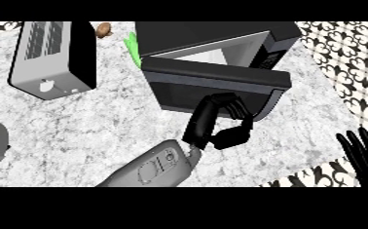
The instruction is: Pick up the milk, place it into the microwave and close the microwave
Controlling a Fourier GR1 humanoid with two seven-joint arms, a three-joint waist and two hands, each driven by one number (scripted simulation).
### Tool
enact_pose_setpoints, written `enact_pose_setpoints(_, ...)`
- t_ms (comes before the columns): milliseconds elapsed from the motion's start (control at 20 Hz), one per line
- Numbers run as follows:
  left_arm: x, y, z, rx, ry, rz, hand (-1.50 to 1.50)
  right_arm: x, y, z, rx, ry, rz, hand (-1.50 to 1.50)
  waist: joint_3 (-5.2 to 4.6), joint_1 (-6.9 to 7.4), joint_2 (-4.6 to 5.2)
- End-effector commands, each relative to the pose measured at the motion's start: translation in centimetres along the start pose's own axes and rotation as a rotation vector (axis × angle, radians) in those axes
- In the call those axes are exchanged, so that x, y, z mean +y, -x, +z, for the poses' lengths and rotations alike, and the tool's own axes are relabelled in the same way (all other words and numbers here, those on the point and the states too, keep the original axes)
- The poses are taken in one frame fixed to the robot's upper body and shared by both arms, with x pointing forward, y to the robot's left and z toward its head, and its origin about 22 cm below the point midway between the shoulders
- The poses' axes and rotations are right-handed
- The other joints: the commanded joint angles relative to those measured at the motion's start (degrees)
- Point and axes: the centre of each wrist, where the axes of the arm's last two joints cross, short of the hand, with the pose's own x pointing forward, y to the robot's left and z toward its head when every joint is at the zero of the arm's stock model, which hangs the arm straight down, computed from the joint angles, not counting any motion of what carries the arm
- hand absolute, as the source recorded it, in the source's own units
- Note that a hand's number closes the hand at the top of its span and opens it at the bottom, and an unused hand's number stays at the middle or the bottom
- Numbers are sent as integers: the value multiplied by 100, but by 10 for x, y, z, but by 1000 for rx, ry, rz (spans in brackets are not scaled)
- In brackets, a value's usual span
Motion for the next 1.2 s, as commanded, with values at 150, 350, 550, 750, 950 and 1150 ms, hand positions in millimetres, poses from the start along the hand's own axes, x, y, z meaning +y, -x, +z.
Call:
enact_pose_setpoints(150,19,-20,-35,-36,-107,89,150,6,-16,-15,-62,-115,-75,-150,-16,-322,127)
enact_pose_setpoints(350,26,-22,-47,-51,-145,93,150,6,-20,-15,-51,-112,-101,-150,4,-445,173)
enact_pose_setpoints(550,32,-26,-59,-60,-170,107,150,9,-26,-18,-42,-135,-112,-150,6,-592,204)
enact_pose_setpoints(750,38,-26,-69,-70,-193,106,150,5,-36,-26,-79,-137,-102,-150,15,-640,246)
enact_pose_setpoints(950,41,-24,-70,-79,-214,118,150,10,-36,-22,-57,-153,-147,-150,27,-698,267)
enact_pose_setpoints(1150,40,-24,-71,-95,-213,121,150,10,-45,-31,-77,-185,-144,-150,23,-721,263)
